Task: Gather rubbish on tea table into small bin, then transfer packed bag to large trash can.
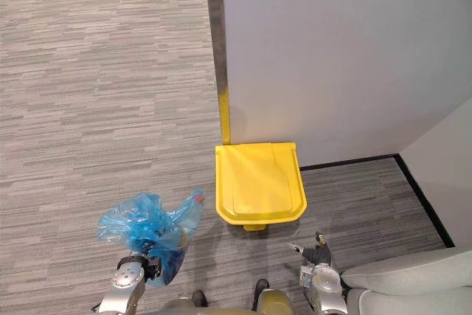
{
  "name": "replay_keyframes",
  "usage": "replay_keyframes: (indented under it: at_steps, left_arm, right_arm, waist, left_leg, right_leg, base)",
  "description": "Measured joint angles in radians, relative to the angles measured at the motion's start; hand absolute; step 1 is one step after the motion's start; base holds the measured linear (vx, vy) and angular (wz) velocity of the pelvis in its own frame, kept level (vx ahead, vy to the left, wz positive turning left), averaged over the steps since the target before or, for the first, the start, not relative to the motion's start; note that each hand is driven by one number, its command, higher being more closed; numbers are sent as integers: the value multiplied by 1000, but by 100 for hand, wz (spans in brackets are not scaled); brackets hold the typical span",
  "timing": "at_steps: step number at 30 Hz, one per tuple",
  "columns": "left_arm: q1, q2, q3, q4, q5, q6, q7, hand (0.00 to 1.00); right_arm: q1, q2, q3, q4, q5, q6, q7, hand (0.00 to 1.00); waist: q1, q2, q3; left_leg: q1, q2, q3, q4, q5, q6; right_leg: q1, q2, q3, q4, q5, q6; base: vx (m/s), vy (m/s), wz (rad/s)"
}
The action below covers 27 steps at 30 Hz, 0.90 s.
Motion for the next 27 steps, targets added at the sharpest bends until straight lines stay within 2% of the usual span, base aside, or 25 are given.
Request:
replay_keyframes:
  at_steps: [8,15,17,22,27]
  left_arm:
    - [6,4,-1,12,0,0,0,100]
    - [42,15,-3,14,0,1,0,100]
    - [43,14,-6,19,0,1,0,100]
    - [43,13,-6,36,0,2,0,100]
    - [50,12,-6,38,0,3,0,100]
  right_arm:
    - [13,4,-19,6,0,0,1,0]
    - [10,10,-18,6,0,-2,2,0]
    - [10,11,-17,6,0,-2,2,0]
    - [15,11,-6,6,0,-2,1,0]
    - [17,10,0,6,0,-2,1,0]
  waist:
    - [15,11,-12]
    - [16,9,-17]
    - [16,8,-18]
    - [16,0,-25]
    - [16,-9,-30]
  left_leg:
    - [10,-24,-1,-5,1,1]
    - [12,-36,-9,-15,9,13]
    - [14,-37,-18,-51,33,13]
    - [21,-38,-22,-109,76,6]
    - [22,-37,-12,-120,82,-4]
  right_leg:
    - [63,-11,3,-128,84,13]
    - [69,-13,2,-143,92,13]
    - [61,-8,-1,-156,111,10]
    - [47,-2,2,-177,139,6]
    - [44,1,18,-195,154,6]
  base:
    - [14,55,-2]
    - [-78,6,1]
    - [-148,-48,3]
    - [-147,-44,-3]
    - [-91,-20,-10]
